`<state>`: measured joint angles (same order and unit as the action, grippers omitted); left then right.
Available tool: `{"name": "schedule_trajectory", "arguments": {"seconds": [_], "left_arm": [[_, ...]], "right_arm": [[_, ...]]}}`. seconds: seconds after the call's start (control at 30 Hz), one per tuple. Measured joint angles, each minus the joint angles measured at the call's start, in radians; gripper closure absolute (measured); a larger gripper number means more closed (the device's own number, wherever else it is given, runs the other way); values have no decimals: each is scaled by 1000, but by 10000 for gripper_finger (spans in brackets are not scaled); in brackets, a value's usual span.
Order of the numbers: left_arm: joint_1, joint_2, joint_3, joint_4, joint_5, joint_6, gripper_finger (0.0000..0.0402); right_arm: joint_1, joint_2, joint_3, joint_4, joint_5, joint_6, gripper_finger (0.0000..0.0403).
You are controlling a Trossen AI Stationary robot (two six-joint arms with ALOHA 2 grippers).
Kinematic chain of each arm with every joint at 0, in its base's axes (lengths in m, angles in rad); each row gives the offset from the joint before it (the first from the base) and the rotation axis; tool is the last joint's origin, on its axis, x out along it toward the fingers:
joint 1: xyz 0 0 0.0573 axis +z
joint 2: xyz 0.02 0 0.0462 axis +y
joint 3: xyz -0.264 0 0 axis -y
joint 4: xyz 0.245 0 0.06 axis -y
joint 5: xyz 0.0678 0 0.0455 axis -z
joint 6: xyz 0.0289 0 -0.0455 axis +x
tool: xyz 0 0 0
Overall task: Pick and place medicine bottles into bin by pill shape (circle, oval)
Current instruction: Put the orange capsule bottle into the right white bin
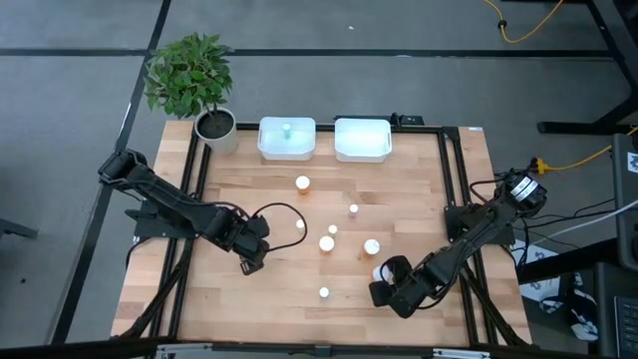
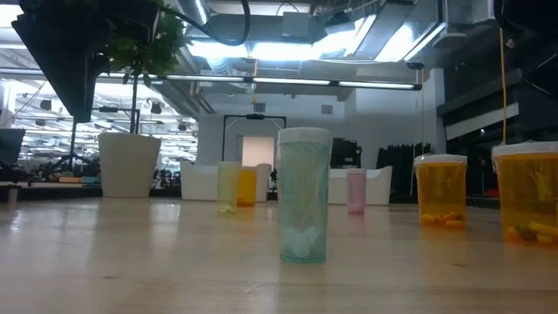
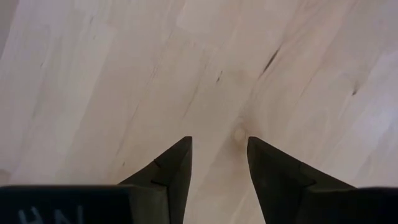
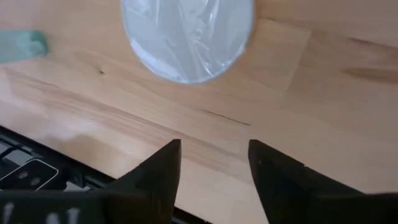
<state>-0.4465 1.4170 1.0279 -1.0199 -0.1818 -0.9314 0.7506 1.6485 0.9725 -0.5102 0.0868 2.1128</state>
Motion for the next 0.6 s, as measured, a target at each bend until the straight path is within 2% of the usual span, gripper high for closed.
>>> {"name": "schedule_trajectory", "arguments": {"seconds": [0.2,0.43,0.5,0.6], "left_arm": [[0,0,0,2,-23,2,253],[0,0,0,2,-37,2,253],[0,0,0,3,-37,9,254],[1,0,0,3,-37,26,254]], "right_arm": [[-1,0,0,-2,23,0,151],[-27,-7,2,35,25,-21,140],[-44,-7,36,-6,27,-46,140],[-70,-7,140,-188,26,-78,140]]}}
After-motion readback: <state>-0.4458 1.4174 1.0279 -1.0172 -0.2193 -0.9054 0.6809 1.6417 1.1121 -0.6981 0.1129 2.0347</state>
